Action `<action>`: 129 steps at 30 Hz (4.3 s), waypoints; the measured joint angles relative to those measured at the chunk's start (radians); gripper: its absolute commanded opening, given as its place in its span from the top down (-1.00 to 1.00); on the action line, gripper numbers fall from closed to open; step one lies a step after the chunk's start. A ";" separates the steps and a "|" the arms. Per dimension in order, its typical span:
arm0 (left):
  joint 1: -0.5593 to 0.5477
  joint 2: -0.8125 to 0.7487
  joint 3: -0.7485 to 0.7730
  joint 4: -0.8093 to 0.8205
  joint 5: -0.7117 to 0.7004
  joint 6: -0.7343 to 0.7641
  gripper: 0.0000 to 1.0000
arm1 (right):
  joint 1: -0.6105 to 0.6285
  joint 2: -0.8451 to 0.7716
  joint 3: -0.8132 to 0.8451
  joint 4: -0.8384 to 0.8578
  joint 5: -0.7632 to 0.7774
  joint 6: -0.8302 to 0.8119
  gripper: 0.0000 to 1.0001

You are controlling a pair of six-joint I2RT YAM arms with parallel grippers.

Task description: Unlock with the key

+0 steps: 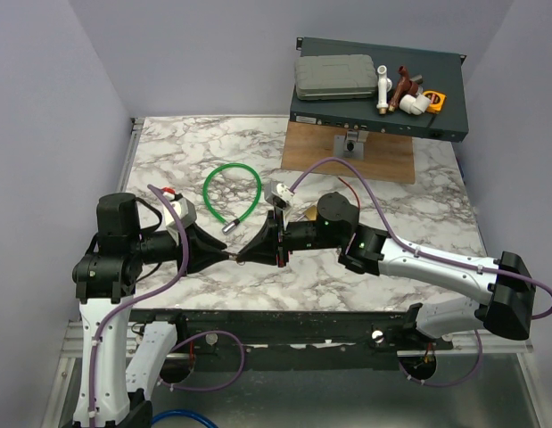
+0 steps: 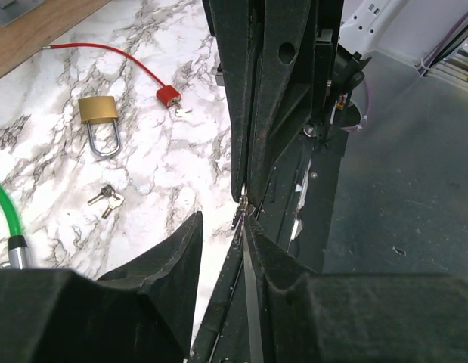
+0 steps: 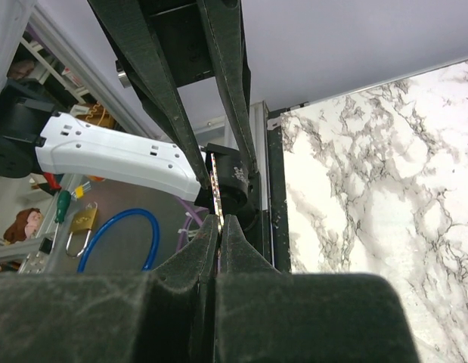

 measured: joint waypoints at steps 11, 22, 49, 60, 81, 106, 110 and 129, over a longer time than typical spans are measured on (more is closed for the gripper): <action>-0.002 0.013 -0.006 0.010 0.003 -0.027 0.49 | 0.006 0.000 0.010 -0.021 0.003 -0.018 0.99; -0.002 0.013 -0.051 0.042 0.029 -0.077 0.94 | 0.015 0.012 0.031 -0.065 0.022 -0.035 0.99; -0.005 0.061 0.026 -0.233 0.102 0.267 1.00 | 0.022 -0.074 0.050 -0.081 0.068 -0.051 0.09; -0.005 0.044 0.047 -0.245 0.104 0.270 1.00 | 0.011 -0.028 -0.003 0.075 0.004 0.048 0.22; -0.006 0.011 0.019 -0.051 0.148 0.066 1.00 | 0.008 0.032 -0.070 0.283 -0.066 0.182 0.99; -0.012 0.008 -0.015 0.027 0.184 -0.032 0.24 | 0.003 -0.011 -0.117 0.304 -0.055 0.187 0.99; -0.011 0.007 -0.015 0.042 0.183 -0.039 0.16 | 0.003 -0.011 -0.117 0.275 -0.063 0.187 0.99; -0.011 0.129 0.036 -0.234 0.185 0.201 0.38 | 0.003 -0.011 0.005 0.029 -0.051 0.047 0.99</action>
